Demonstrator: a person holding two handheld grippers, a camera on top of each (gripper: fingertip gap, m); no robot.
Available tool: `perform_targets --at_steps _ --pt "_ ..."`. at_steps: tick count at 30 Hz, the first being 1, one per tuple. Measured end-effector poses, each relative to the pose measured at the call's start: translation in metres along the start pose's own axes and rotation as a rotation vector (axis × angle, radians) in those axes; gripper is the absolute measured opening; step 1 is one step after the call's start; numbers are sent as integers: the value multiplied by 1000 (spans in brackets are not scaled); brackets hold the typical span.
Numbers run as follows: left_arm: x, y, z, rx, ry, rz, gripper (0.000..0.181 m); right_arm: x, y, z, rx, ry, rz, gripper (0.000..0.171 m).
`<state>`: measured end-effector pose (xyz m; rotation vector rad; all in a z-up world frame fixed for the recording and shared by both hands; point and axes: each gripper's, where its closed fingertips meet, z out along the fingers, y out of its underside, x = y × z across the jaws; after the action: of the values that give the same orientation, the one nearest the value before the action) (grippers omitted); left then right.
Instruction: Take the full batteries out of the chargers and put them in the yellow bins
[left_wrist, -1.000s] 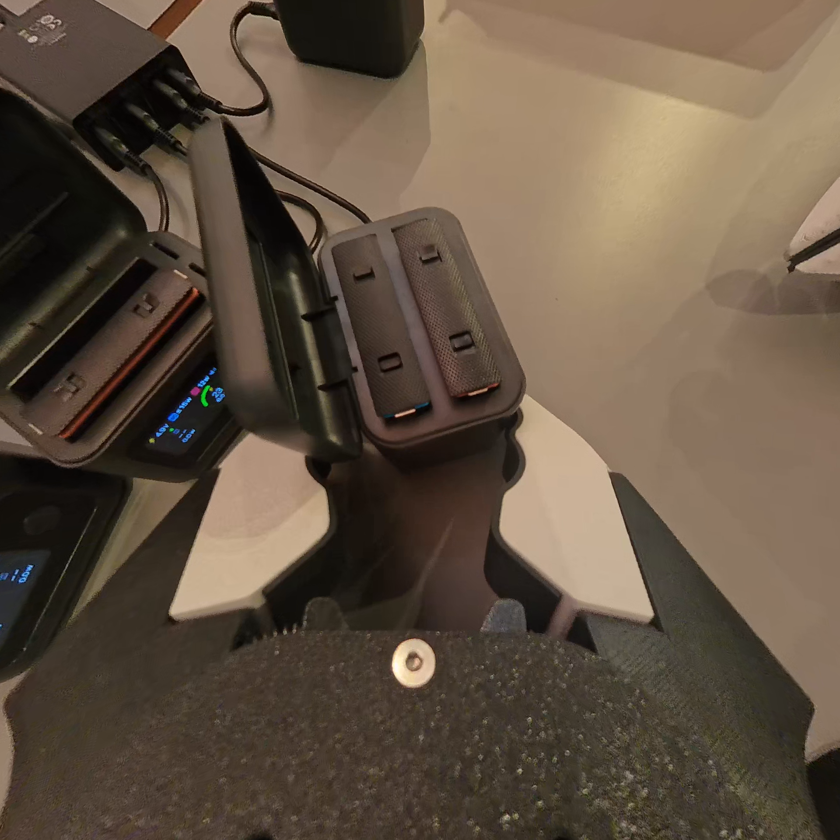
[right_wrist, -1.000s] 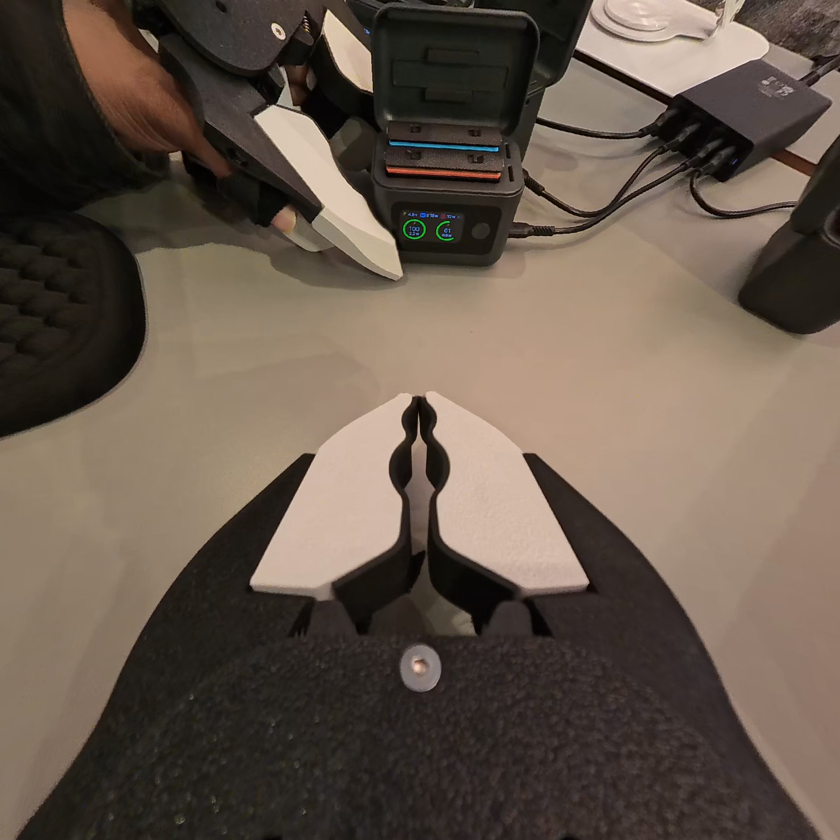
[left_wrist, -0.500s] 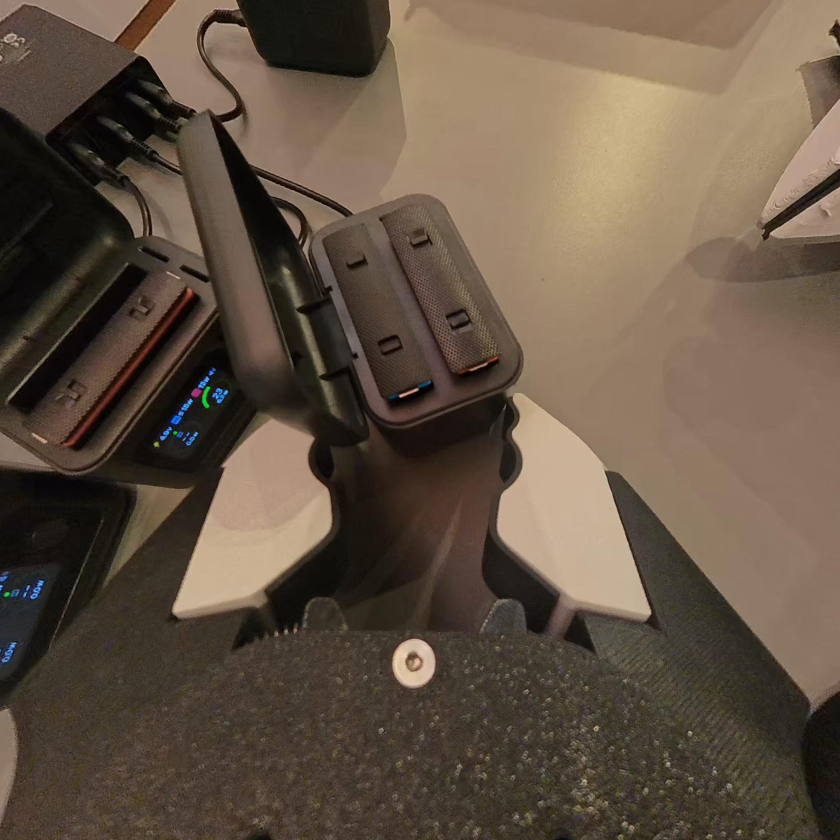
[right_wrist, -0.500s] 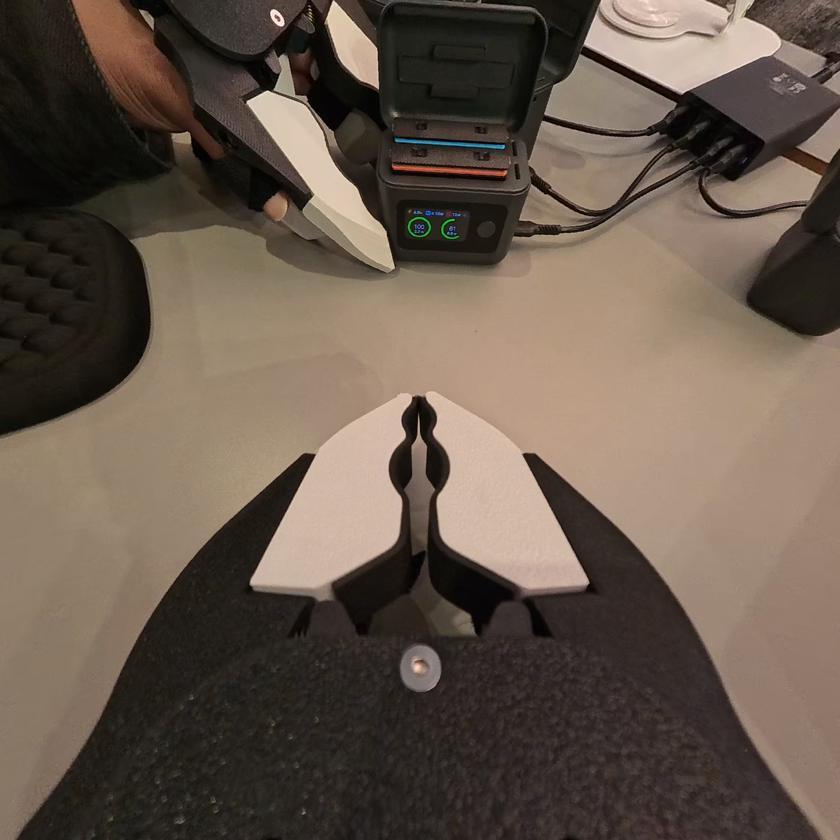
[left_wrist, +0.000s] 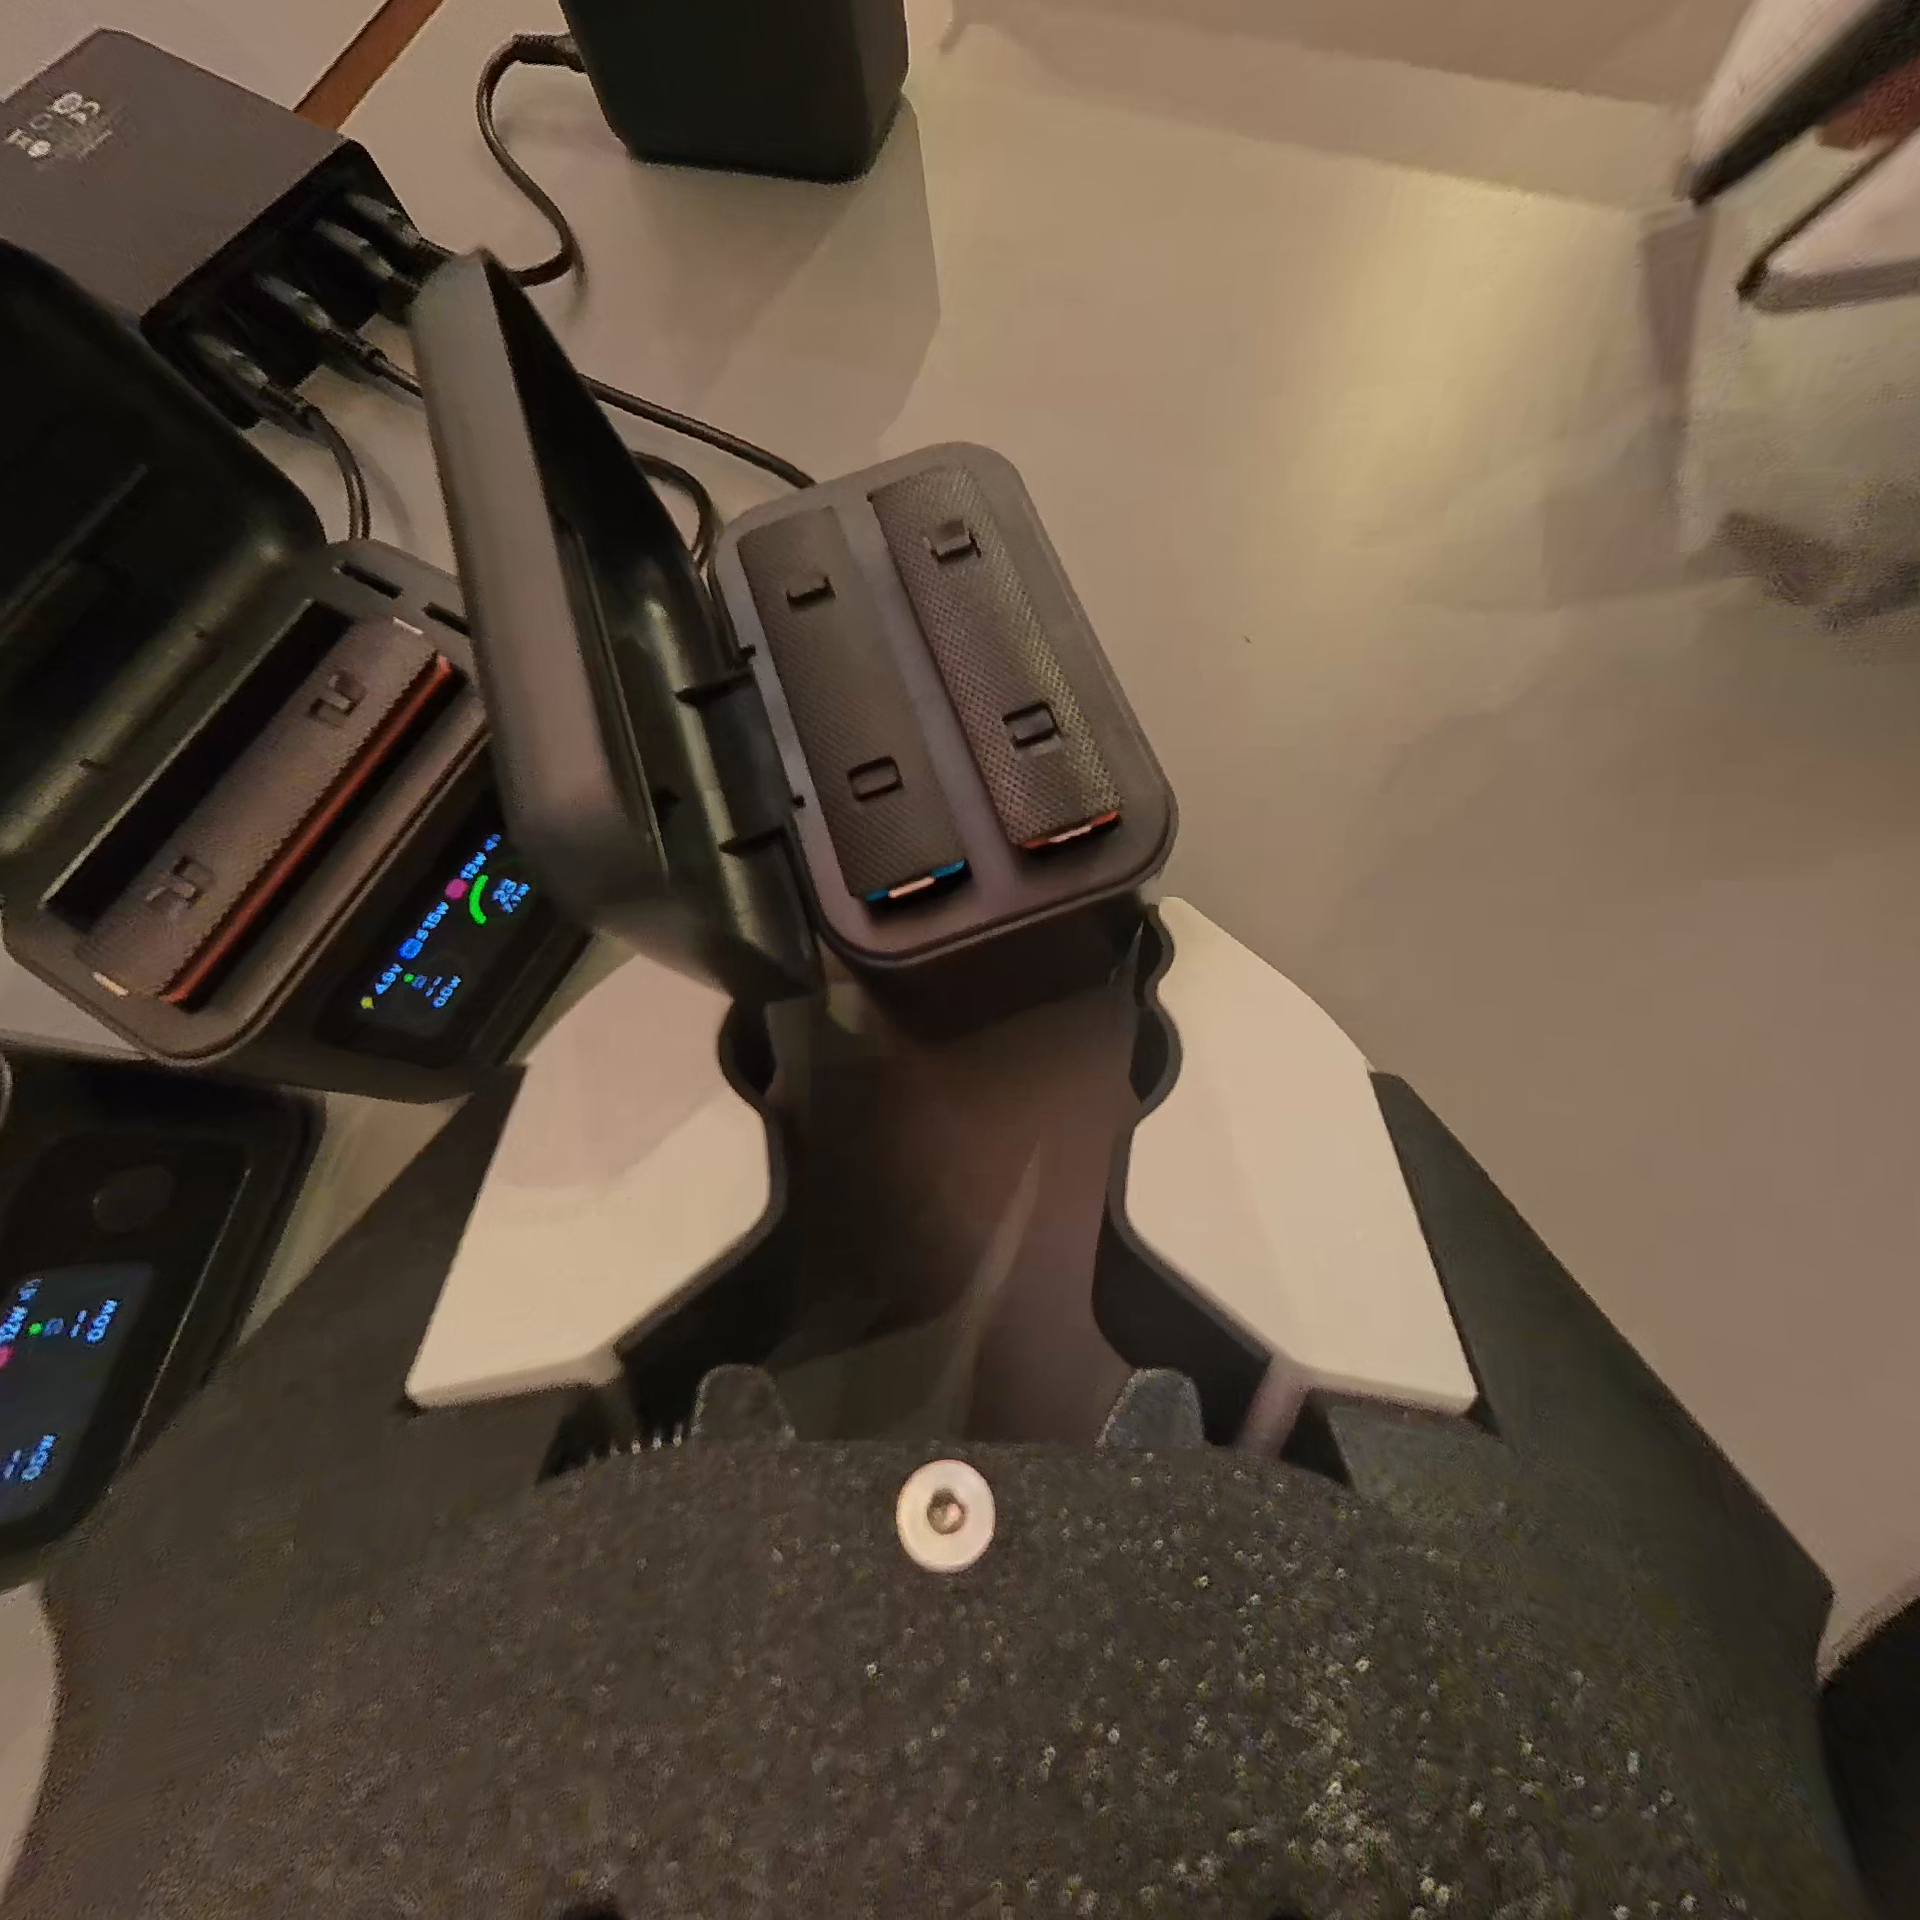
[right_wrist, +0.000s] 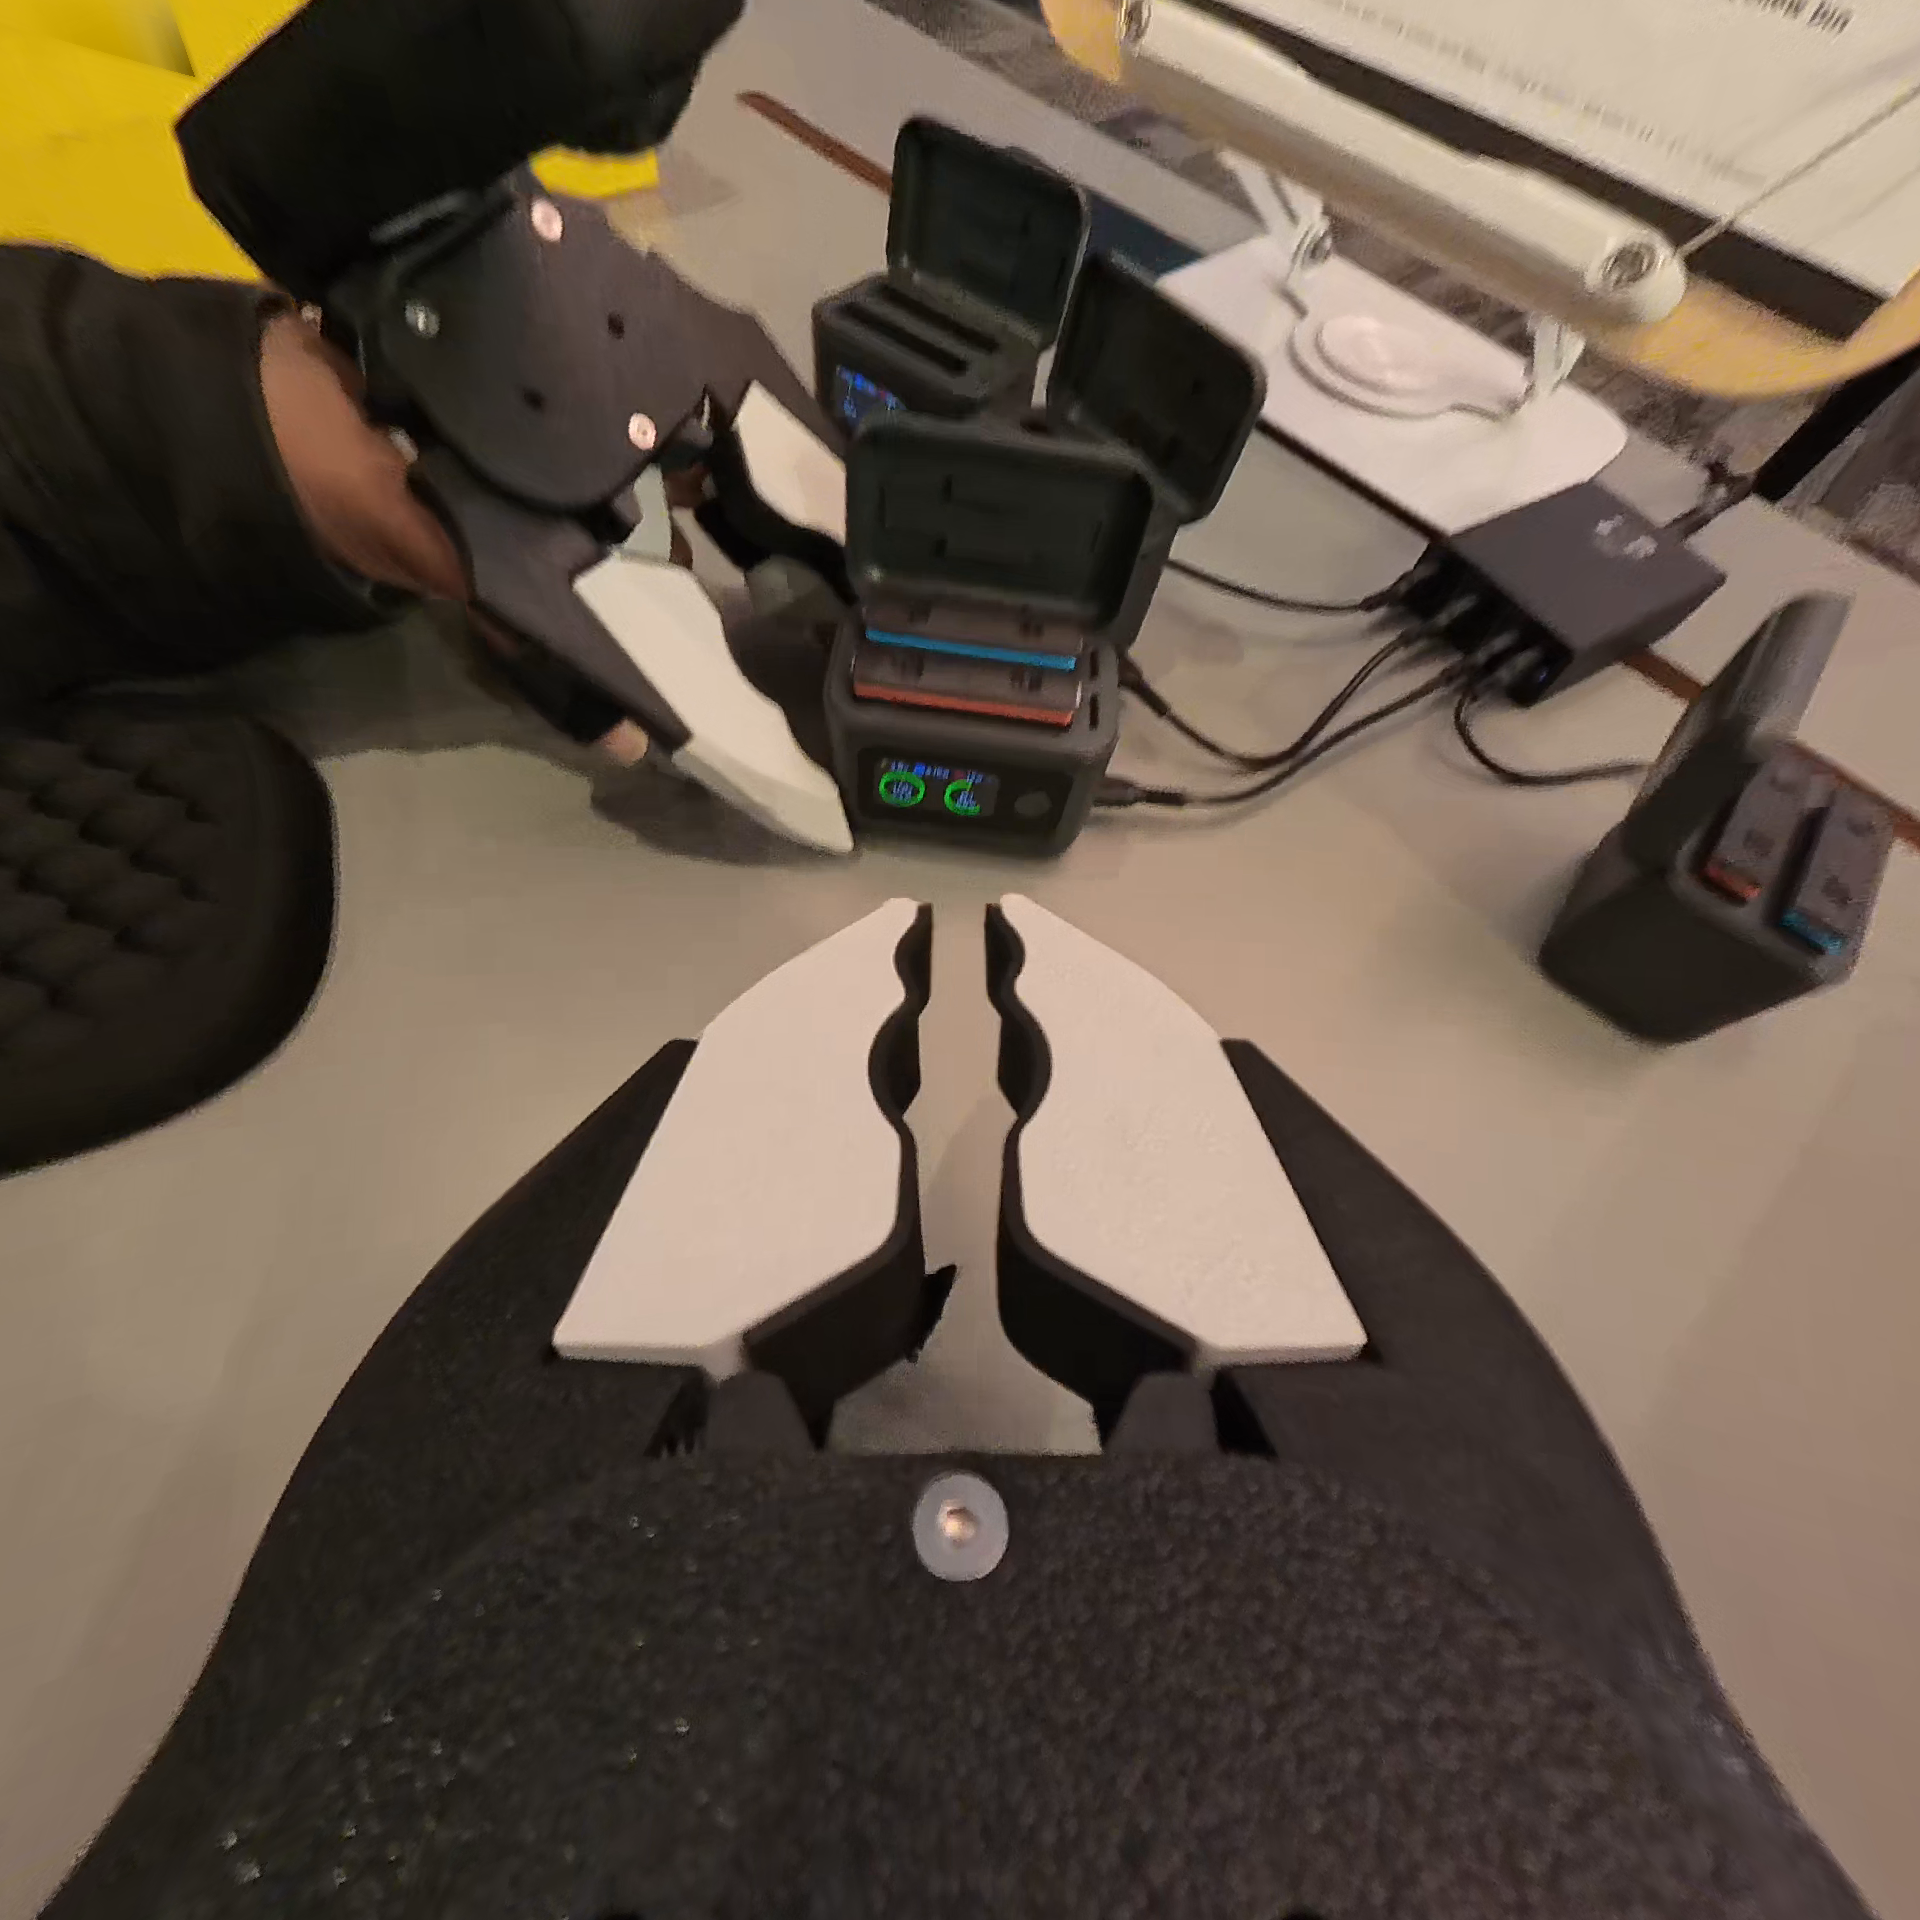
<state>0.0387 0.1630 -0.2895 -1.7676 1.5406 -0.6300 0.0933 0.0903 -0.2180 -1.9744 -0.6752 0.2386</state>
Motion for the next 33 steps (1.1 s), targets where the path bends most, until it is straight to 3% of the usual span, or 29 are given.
perform_targets --at_steps 7,13,22,33 --pt "-1 -2 -1 2 -83 -9 57 4 -34 42 -10 -62 -44 23" --pt "-2 -3 0 -5 -124 -37 57 7 -26 85 -103 -67 50 60" --pt "-3 -3 0 -16 -160 -55 57 5 -30 102 -123 -2 96 65" --pt "-3 -2 0 -28 -187 -76 57 7 -29 106 -122 30 143 60"
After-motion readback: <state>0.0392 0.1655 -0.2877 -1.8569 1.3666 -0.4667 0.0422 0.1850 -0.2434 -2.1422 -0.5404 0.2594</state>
